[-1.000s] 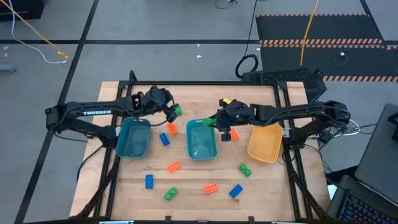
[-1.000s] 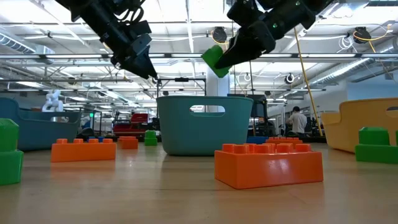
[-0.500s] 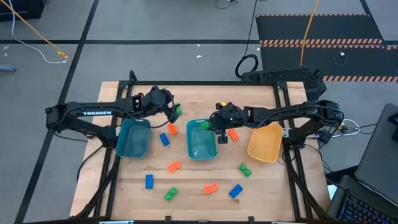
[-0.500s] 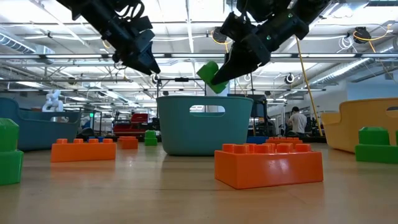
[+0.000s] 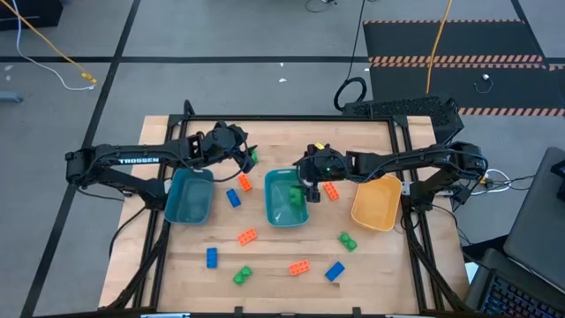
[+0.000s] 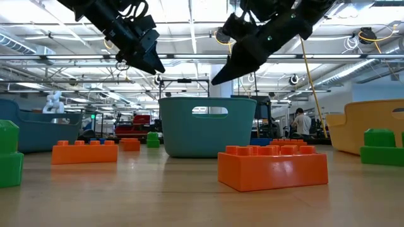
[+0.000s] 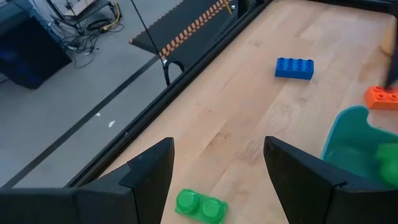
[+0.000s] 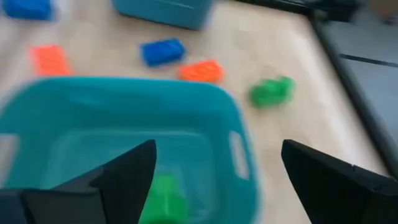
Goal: Sort & place blocks by color
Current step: Put the blue game piece into the yellow bin, then put the orange game piece into the dark blue bin
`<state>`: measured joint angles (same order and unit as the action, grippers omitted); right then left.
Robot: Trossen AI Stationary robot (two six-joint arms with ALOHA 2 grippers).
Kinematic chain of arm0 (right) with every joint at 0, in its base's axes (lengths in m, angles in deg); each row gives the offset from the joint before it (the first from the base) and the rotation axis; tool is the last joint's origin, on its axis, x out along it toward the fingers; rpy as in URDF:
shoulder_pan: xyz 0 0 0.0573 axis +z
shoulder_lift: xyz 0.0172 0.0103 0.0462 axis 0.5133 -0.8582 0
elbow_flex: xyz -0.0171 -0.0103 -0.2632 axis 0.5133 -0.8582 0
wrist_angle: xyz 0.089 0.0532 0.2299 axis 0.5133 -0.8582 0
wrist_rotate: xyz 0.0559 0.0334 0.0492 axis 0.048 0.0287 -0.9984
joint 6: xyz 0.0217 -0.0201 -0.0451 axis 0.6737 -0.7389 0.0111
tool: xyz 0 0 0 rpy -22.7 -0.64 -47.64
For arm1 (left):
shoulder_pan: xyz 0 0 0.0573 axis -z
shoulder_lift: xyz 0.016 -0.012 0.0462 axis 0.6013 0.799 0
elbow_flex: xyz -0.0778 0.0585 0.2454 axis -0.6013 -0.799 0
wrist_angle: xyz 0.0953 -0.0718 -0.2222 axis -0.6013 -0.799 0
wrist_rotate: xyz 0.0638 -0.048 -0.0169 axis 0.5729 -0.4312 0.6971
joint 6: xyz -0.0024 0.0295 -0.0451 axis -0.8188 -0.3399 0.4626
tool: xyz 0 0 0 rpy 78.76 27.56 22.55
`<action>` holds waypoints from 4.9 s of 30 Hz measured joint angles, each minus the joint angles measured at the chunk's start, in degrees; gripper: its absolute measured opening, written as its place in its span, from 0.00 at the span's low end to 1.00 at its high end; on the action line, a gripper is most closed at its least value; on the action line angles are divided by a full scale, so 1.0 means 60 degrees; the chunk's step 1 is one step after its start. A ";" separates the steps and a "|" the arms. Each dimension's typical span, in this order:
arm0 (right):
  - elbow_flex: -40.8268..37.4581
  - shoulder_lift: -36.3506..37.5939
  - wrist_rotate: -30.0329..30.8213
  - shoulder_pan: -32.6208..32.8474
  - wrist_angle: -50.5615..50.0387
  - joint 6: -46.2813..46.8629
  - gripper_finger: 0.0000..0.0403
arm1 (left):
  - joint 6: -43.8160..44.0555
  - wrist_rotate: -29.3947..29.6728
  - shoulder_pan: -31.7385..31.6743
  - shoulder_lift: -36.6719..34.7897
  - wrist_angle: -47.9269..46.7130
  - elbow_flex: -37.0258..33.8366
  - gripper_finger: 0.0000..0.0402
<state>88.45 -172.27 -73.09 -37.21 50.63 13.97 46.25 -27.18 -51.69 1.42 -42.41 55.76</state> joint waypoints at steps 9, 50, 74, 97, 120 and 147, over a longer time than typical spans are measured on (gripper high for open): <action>0.0004 0.0093 0.3562 -0.1377 -0.2031 0.1377 0.84 | 0.0148 0.0004 0.0004 0.0000 -0.0437 -0.0023 0.62; -0.0991 -0.1190 0.1575 -0.2647 -0.3025 0.2886 0.32 | 0.0055 0.0007 0.0004 -0.0004 -0.0224 -0.0047 0.62; -0.0984 0.5831 0.1532 0.0254 -1.1468 0.8762 0.32 | 0.0098 0.0002 0.0004 -0.0007 -0.0374 -0.0055 0.62; -0.1475 0.5690 0.0822 0.0834 -1.2420 0.9850 0.92 | 0.0635 -0.0577 0.0584 -0.0007 -0.1694 -0.0055 0.62; -0.1625 0.6538 0.5145 0.0175 -0.1766 0.1864 0.90 | -0.4273 -0.1379 0.2422 0.1613 -0.3840 -0.0058 0.63; -0.2871 0.6944 0.5124 0.0199 -0.0589 0.0966 0.90 | -0.5776 -0.2928 0.0782 0.5078 -0.7366 0.3072 0.79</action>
<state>71.22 -130.60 -42.35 -36.02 47.10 19.76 11.59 -44.75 -46.99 31.88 -86.61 74.19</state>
